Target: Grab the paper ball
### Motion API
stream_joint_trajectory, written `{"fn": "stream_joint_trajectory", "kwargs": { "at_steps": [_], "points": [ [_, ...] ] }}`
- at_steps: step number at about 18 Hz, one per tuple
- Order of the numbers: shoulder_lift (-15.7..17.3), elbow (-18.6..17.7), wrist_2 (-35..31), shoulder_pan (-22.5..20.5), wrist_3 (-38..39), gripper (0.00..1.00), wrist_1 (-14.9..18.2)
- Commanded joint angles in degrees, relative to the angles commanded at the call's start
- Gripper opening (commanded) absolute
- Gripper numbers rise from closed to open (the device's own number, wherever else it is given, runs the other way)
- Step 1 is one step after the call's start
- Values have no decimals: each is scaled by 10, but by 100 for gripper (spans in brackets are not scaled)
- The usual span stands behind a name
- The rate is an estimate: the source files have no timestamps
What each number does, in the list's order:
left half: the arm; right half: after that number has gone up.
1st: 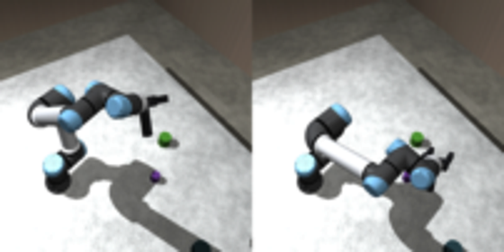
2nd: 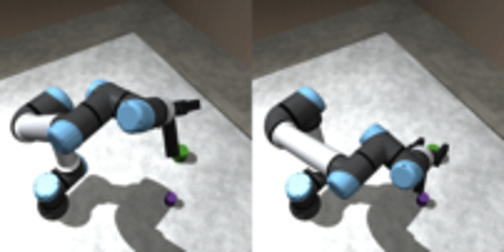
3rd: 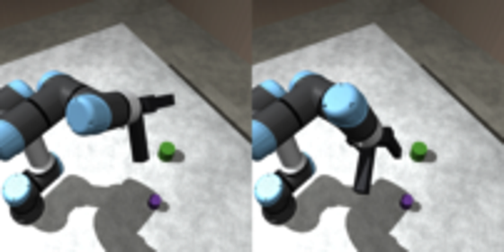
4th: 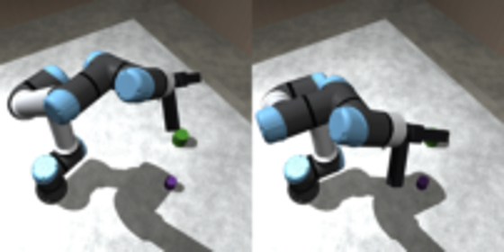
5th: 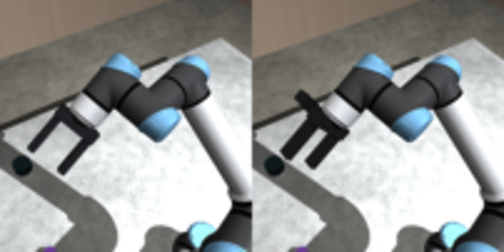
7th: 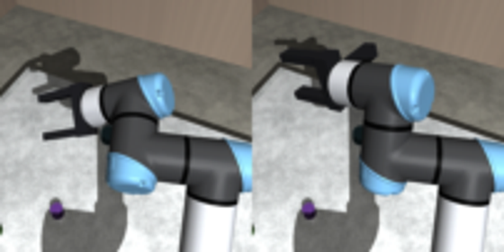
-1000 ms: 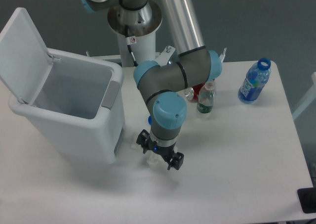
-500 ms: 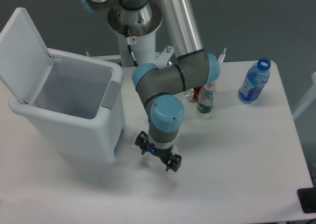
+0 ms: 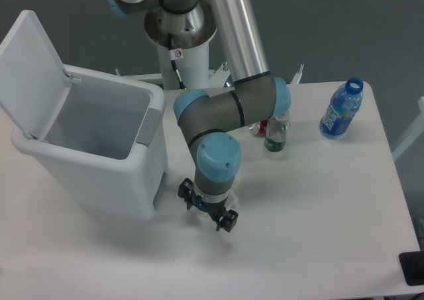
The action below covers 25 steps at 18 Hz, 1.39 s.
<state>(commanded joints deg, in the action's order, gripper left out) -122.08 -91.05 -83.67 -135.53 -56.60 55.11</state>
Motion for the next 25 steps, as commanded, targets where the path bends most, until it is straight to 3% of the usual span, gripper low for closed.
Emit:
{"fn": "stream_joint_trajectory", "kwargs": {
  "at_steps": [2,4,11,14,19,25],
  "points": [
    [1,0,0,0,0,59,0],
    [2,0,-2,-1,-6,36,0],
    [4,-2,-13,-3,-37,24,1],
    [4,-4,-32,-4,-55,3,1],
    [16,1,-33,-10,-55,0,4],
    [43,23,-33,-14,-55,0,31]
  ]
}}
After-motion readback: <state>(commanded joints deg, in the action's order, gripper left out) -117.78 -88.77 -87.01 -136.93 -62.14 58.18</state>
